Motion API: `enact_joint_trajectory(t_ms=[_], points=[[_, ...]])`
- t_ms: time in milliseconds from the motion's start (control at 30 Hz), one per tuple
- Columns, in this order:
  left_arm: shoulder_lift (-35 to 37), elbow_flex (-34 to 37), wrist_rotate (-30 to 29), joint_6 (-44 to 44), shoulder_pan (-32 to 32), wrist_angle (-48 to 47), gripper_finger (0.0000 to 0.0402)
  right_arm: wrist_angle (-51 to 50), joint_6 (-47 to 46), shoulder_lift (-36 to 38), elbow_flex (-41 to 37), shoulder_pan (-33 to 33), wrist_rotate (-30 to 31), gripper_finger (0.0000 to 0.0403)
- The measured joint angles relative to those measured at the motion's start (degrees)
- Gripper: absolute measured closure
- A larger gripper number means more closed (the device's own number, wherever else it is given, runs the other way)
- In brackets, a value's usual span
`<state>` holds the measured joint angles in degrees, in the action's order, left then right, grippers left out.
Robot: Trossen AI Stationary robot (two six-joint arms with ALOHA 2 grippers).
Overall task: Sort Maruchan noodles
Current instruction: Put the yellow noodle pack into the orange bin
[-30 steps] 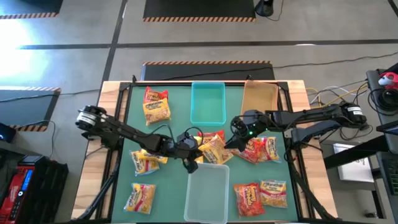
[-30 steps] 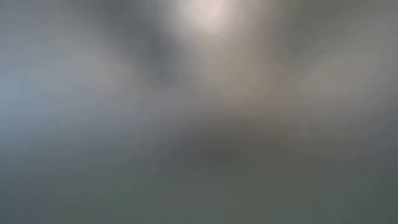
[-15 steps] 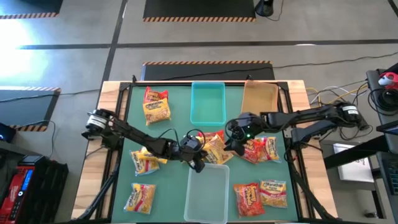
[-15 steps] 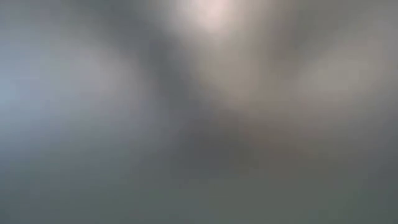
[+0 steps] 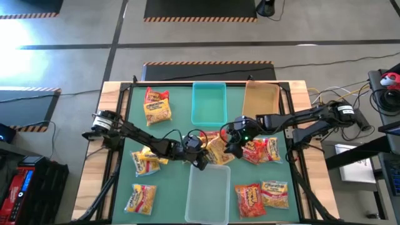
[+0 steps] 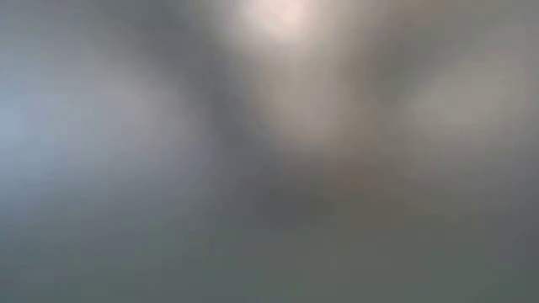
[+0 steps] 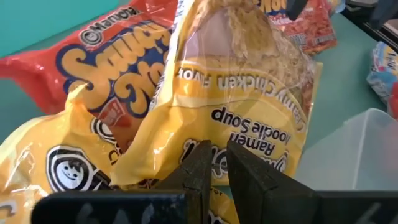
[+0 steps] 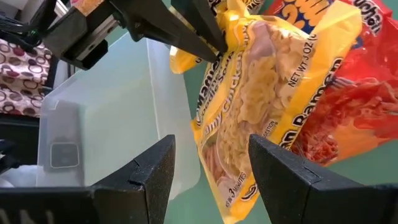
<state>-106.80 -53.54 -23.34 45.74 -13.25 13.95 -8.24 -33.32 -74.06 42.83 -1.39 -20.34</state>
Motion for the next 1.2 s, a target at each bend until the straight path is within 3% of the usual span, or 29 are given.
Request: enact_joint_trajectory(t_ms=[1200], points=[[-0.09, 0.09, -0.26, 0.44, 2.66, -4.76, 0.0366, 1.72, -3.36, -4.07, 0.02, -2.22, 8.95, 0.0211]])
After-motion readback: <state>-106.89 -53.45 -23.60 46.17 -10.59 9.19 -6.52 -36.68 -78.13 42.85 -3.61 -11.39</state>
